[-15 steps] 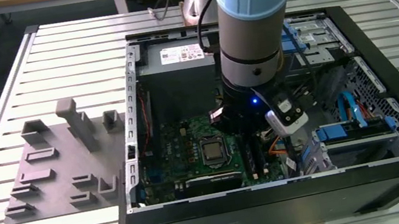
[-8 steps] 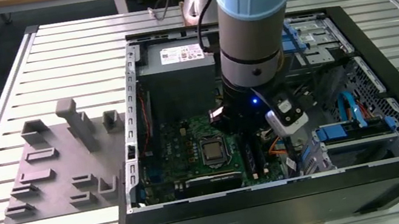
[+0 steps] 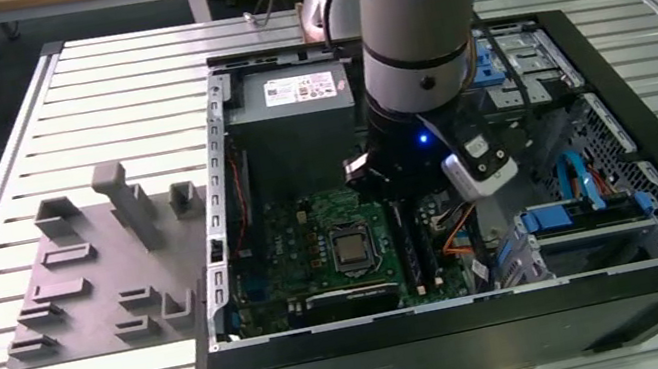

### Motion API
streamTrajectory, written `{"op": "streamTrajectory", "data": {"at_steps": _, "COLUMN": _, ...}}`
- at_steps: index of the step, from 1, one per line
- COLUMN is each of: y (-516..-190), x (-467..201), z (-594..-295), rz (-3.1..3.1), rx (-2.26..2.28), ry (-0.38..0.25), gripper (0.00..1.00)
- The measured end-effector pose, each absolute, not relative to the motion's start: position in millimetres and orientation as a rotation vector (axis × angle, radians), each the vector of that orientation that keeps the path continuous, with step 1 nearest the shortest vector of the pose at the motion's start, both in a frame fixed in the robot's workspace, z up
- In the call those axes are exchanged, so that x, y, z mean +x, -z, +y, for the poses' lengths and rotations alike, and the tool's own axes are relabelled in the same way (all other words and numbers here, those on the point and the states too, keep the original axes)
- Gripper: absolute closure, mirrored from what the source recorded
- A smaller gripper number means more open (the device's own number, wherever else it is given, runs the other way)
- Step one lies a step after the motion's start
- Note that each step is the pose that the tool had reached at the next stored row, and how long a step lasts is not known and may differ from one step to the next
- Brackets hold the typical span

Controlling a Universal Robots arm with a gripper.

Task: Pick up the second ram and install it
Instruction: 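Insert the second ram into the second slot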

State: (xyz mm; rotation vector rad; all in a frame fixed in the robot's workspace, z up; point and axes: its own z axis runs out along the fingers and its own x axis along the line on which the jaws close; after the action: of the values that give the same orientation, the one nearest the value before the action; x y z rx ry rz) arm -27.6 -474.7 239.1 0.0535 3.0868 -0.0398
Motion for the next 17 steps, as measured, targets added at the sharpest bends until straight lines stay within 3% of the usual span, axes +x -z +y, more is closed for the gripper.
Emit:
{"op": "streamTrajectory", "data": {"at_steps": 1, "y": -239.2, "x": -27.6, "z": -472.8, "rz": 3.087, "rx": 0.053, "ry": 0.040, "gripper": 0.90}}
{"op": "streamTrajectory", "data": {"at_steps": 3, "y": -239.3, "x": -27.7, "z": -468.7, "rz": 3.087, "rx": 0.053, "ry": 0.039, "gripper": 0.93}}
{"op": "streamTrajectory", "data": {"at_steps": 17, "y": -239.3, "x": -27.7, "z": -464.6, "rz": 3.087, "rx": 0.054, "ry": 0.032, "gripper": 0.93}}
